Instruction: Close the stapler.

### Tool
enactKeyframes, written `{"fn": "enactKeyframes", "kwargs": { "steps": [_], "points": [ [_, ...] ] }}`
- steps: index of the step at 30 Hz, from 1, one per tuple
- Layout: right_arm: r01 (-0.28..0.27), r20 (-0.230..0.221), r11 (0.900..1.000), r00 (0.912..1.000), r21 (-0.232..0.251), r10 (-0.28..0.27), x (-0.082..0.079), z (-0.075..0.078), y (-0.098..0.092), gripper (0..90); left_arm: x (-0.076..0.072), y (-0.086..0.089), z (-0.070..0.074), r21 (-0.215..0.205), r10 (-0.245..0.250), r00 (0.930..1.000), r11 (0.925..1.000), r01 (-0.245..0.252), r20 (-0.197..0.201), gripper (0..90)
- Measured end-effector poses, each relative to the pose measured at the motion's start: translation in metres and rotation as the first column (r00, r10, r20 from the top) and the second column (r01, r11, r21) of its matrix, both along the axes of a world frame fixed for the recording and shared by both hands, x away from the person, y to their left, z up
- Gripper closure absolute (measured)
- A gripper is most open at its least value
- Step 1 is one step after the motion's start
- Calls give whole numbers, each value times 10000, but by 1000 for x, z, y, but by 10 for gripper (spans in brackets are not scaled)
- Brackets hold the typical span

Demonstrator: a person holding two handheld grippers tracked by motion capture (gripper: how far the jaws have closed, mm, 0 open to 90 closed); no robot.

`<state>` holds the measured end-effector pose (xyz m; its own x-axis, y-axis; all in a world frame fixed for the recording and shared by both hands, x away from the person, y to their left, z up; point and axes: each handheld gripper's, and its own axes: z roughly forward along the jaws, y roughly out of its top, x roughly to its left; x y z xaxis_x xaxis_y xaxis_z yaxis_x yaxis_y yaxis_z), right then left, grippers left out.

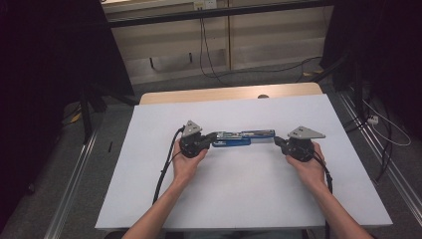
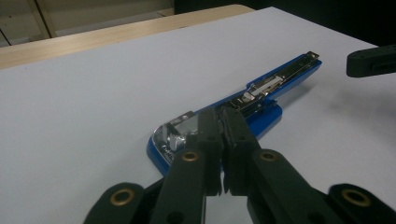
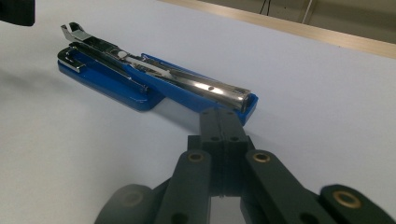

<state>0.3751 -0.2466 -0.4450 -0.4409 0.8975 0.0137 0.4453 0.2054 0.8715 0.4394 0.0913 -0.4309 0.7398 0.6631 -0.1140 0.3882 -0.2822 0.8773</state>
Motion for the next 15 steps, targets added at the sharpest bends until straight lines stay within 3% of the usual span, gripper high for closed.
{"fn": "enactKeyframes", "kwargs": {
  "steps": [6,8,15],
  "points": [
    [6,-218,10000,9998,41,-5,3,1,5,900,4,-5,-8,125,-54,9986,9999,61,-518,900],
    [-17,-263,10000,9997,-39,16,4,1,6,900,6,-7,-11,418,-64,9988,9991,85,-489,900],
    [58,-585,9992,9983,-387,-81,10,-1,3,900,12,-12,-15,750,-59,9975,9971,112,-701,900]
  ]
}}
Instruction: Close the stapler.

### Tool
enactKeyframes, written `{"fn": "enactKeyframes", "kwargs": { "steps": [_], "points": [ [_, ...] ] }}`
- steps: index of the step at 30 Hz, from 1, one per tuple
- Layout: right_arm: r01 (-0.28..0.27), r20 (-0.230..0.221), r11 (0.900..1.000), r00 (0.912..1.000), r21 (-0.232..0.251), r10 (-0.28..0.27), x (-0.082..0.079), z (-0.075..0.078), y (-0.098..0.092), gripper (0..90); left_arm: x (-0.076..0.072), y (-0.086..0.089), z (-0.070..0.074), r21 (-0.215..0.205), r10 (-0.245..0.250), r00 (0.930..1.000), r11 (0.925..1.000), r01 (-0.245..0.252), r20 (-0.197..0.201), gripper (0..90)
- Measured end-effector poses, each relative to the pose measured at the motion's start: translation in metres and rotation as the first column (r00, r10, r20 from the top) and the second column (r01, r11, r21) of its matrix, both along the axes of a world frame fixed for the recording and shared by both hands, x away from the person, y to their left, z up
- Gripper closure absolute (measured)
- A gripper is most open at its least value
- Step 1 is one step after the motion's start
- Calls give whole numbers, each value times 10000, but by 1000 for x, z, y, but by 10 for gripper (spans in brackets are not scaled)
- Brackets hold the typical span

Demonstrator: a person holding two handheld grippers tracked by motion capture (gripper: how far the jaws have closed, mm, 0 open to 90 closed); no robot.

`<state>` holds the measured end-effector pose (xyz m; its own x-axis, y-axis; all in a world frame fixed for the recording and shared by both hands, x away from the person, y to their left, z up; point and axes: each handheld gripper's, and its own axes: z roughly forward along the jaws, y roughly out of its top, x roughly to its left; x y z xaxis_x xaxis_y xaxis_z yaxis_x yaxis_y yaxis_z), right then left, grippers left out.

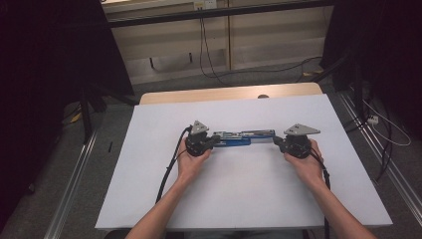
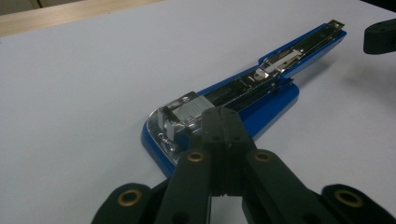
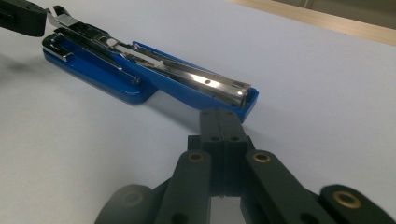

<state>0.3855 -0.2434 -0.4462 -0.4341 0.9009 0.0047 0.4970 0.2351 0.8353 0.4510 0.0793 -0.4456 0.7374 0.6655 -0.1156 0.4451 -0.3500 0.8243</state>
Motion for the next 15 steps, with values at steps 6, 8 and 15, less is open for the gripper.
{"fn": "enactKeyframes", "kwargs": {
  "steps": [6,8,15],
  "points": [
    [-75,-247,9998,9997,-173,71,1,-5,3,900,2,-4,-6,249,-64,10000,9997,65,-69,900],
    [-66,-308,9998,9995,-198,60,2,-5,4,900,3,-4,-7,258,-65,10000,9996,66,-66,900],
    [-64,-795,9986,9968,-520,22,6,-11,3,900,7,-3,-6,293,-203,9997,9994,206,-103,900]
  ]
}}
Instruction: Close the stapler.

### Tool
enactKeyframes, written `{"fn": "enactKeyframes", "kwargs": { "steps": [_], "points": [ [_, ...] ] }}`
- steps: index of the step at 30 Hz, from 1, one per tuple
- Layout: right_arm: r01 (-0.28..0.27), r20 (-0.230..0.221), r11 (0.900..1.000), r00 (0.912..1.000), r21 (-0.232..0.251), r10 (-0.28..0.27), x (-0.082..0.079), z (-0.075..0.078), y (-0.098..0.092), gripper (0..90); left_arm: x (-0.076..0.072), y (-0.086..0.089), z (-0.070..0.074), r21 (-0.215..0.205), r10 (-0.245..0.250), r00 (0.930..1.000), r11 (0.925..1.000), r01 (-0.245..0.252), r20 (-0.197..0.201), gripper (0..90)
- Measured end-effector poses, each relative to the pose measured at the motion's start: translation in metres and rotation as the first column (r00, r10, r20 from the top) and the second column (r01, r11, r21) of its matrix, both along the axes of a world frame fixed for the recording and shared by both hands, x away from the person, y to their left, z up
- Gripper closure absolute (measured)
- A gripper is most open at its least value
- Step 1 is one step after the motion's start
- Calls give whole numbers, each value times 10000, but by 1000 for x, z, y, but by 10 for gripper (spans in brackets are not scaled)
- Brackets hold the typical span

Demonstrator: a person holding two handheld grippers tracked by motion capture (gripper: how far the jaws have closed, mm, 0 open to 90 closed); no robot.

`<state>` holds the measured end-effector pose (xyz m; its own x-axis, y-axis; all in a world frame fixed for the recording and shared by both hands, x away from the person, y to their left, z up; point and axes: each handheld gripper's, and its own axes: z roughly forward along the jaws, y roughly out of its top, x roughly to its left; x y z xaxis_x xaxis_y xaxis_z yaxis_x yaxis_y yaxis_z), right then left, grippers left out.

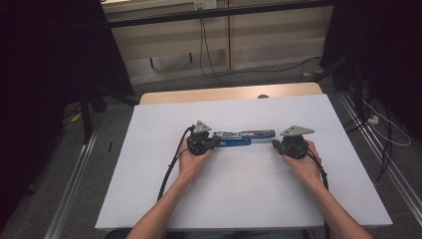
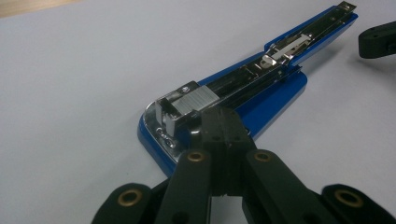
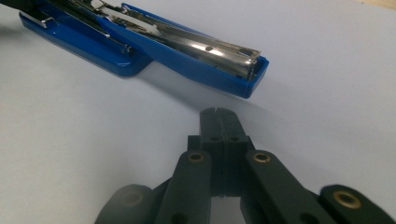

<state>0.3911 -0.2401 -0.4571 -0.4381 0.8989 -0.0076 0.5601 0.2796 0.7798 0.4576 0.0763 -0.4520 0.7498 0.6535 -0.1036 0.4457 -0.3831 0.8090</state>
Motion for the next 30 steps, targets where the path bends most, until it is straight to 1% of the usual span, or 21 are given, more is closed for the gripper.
{"fn": "enactKeyframes", "kwargs": {
  "steps": [2,5,7,9,13,14,16,18,21,23,25,26,28,30],
  "points": [
    [-77,-87,10000,9999,-2,77,1,0,0,900,0,0,-1,-65,25,10000,10000,-25,3,900],
    [-70,-297,9999,9995,-103,67,2,-1,0,900,0,-1,0,-1,34,10000,10000,-34,34,900],
    [-132,-386,9997,9992,-212,124,3,-1,2,900,0,-1,0,67,16,10000,10000,-16,89,900],
    [-142,-419,9995,9990,-286,130,3,-1,3,900,0,-1,0,38,13,10000,10000,-13,67,900],
    [-136,-664,9997,9977,-194,123,6,0,2,900,-1,-1,-1,56,-87,9997,9999,86,212,900],
    [-79,-690,9998,9976,-162,68,7,0,2,900,0,-1,-1,72,-78,9998,9999,77,198,900],
    [-95,-703,9997,9975,-244,78,8,1,3,900,-1,-2,-1,19,-12,9999,10000,11,151,900],
    [-103,-816,9995,9966,-296,78,9,2,4,900,-1,-3,-1,47,-30,9998,10000,29,216,900],
    [-115,-920,9991,9957,-416,76,13,3,7,900,-1,-4,-1,1,-66,9998,10000,66,185,900],
    [-54,-935,9996,9956,-278,27,15,2,7,900,-1,-4,-1,65,-118,9997,9999,116,235,900],
    [-20,-958,9997,9954,-227,-2,15,2,7,900,0,-4,-2,-100,-99,9999,9999,100,119,900],
    [-19,-931,9996,9957,-273,-7,15,2,7,900,0,-4,-2,-131,-119,9998,9998,121,146,900],
    [-48,-923,9995,9957,-302,19,15,2,8,900,-1,-6,-2,96,-175,9993,9998,172,345,900],
    [-110,-864,9993,9962,-348,80,17,2,8,900,-2,-6,-1,196,-169,9991,9997,162,389,900]
  ]
}}
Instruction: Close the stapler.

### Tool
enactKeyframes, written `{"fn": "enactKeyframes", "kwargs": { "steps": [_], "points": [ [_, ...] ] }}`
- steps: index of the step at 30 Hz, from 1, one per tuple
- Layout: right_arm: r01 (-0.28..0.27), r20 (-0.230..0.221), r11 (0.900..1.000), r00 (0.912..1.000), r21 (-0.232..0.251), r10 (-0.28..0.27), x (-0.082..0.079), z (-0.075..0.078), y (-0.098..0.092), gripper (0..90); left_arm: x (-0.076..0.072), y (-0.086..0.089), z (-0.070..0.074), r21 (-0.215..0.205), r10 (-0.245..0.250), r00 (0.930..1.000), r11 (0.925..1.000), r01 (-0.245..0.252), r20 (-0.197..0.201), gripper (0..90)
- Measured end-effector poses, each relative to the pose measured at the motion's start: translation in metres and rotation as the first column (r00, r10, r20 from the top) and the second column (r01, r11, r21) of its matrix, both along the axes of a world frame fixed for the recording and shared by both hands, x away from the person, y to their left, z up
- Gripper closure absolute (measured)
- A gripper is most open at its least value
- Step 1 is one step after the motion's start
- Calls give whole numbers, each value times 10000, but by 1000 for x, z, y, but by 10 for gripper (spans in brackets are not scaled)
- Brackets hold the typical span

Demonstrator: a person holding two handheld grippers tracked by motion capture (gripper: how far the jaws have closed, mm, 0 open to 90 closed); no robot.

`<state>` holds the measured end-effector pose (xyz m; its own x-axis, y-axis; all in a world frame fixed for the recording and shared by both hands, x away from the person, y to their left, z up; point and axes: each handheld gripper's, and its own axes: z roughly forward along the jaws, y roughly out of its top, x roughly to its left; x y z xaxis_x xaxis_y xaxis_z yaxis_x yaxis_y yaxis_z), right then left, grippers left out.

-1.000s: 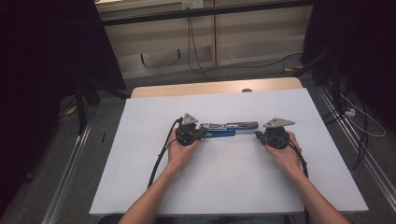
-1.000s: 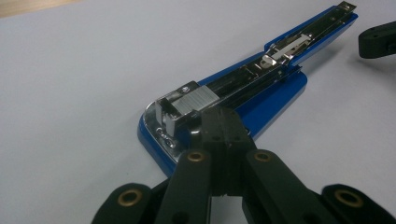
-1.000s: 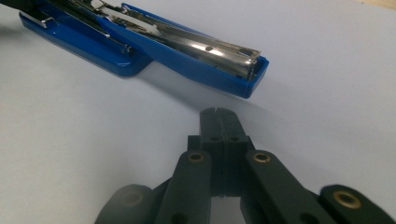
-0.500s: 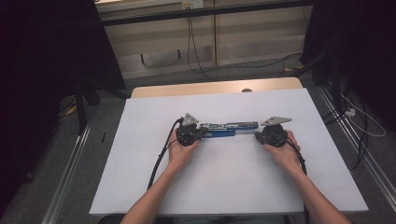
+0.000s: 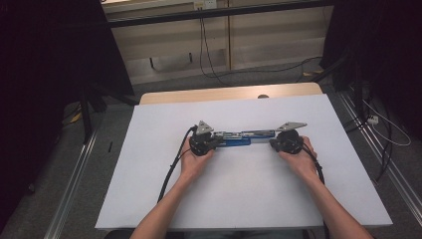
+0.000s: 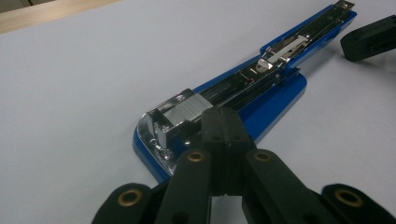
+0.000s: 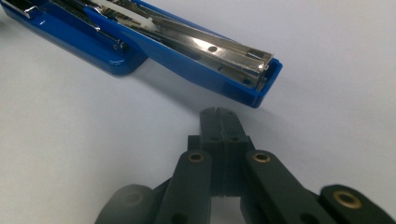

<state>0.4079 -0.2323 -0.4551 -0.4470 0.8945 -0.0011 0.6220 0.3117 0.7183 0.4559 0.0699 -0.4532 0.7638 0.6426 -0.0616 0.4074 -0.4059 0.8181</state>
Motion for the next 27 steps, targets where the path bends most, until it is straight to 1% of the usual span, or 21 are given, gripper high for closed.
{"fn": "enactKeyframes", "kwargs": {
  "steps": [2,5,6,7,12,13,14,15,27],
  "points": [
    [19,-58,10000,10000,-1,-19,1,1,0,900,0,-1,0,38,-40,10000,10000,40,56,900],
    [61,28,10000,10000,-11,-61,2,0,1,900,0,-2,0,56,-20,10000,10000,20,16,900],
    [80,30,10000,10000,8,-80,3,0,2,900,0,-2,1,121,-28,9999,9999,27,102,900],
    [66,75,10000,10000,1,-66,4,-1,2,900,0,-3,0,62,-18,10000,10000,18,44,900],
    [55,144,10000,9999,-35,-55,6,-1,4,900,0,-3,1,83,64,10000,9999,-64,32,900],
    [19,178,10000,9998,-29,-18,6,-2,4,900,0,-3,0,13,84,10000,10000,-84,9,900],
    [10,187,10000,9998,-12,-10,6,-2,4,900,0,-3,0,-118,80,9999,9999,-82,-135,900],
    [15,179,10000,9998,15,-15,6,-2,4,900,0,-2,0,-145,83,9998,9999,-86,-157,900],
    [44,305,10000,9995,23,-45,7,-3,4,900,1,-2,0,-81,53,9999,10000,-54,-120,900]
  ]
}}
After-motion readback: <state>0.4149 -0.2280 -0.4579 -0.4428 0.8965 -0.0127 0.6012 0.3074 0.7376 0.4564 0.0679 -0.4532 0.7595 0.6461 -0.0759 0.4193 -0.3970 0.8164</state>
